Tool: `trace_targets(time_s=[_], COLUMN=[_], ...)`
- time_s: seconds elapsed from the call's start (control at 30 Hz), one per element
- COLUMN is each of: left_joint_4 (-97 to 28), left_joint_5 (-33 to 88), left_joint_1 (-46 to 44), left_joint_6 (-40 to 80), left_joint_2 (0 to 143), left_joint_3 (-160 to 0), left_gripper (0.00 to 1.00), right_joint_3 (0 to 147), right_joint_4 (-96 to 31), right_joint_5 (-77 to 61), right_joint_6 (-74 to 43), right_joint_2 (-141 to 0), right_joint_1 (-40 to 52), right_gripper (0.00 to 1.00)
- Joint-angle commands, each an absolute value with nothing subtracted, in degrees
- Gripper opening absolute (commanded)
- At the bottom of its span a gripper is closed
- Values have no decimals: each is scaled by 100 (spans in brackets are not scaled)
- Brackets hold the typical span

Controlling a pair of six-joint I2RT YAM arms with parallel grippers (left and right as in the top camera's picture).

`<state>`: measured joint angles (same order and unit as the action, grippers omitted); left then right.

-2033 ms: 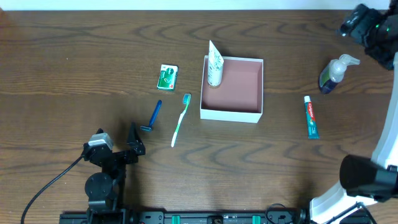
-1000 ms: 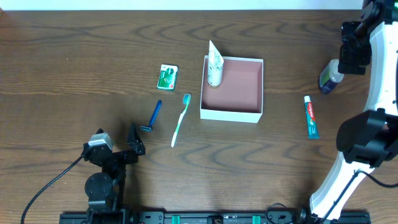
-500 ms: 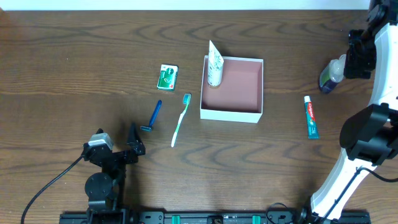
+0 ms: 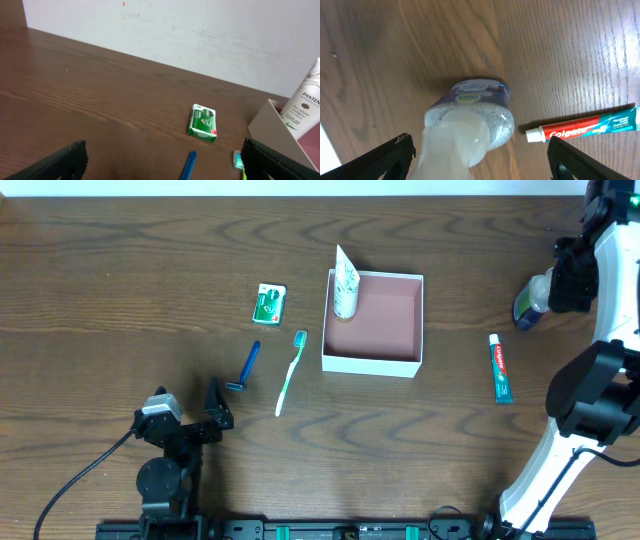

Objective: Pack container
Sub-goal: 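Move the right gripper to the foam soap bottle and grasp its pump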

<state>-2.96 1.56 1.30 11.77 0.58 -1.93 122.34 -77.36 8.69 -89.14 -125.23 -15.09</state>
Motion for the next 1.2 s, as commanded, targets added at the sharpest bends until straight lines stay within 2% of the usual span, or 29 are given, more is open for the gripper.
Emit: trace_targets(time_s=[0.0,0.23,0.43,0.87,1.17], left_joint_4=[-397,-397,-397,-395,-397], left_joint_5=[176,176,176,176,176], left_joint_1=[154,154,154,154,154], left_joint_6=[1142,1142,1142,1142,1142], left_joint_2=[27,27,27,27,27], left_joint_3=[-27,-27,-27,-27,-27], left_gripper=[98,98,98,98,98], right_joint_3=[12086,12040,12040,12042,12042], right_joint_4=[-7666,-7365,-7308,-7286,-7284], right_joint_5=[1007,707,548,268,255], right_joint_6=[-8906,-8626,-8604,-8560,-8519], right_joint_2=[-12582,-12582,-12582,-12582,-12580], right_joint_1=[-1538,-1535,-1535,-1533,-1573], right_gripper=[86,82,74,66,56])
